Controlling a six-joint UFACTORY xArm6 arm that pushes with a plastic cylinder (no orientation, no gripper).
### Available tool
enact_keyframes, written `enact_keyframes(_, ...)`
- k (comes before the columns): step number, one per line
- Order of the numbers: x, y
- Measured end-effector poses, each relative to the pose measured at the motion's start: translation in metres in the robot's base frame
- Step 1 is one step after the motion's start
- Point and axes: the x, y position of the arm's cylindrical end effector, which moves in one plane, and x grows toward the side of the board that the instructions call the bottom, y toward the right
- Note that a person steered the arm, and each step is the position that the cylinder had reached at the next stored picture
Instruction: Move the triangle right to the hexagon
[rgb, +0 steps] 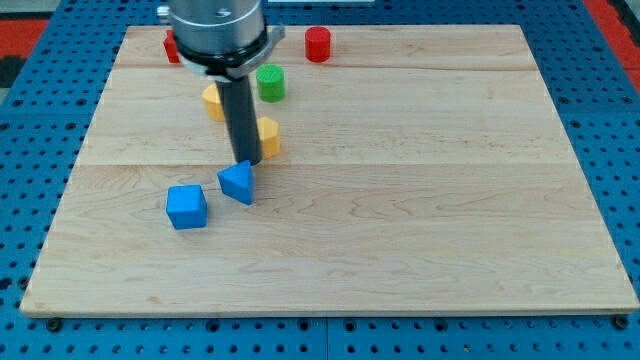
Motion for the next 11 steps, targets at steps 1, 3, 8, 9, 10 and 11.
enact_keyframes(1,-0.014,0.009)
enact_keyframes(3,-0.015,0.044)
enact_keyframes(8,0.061,0.034)
enact_keyframes(9,0.059,0.043)
enact_keyframes(10,0.084,0.028)
enact_keyframes(11,0.084,-0.038)
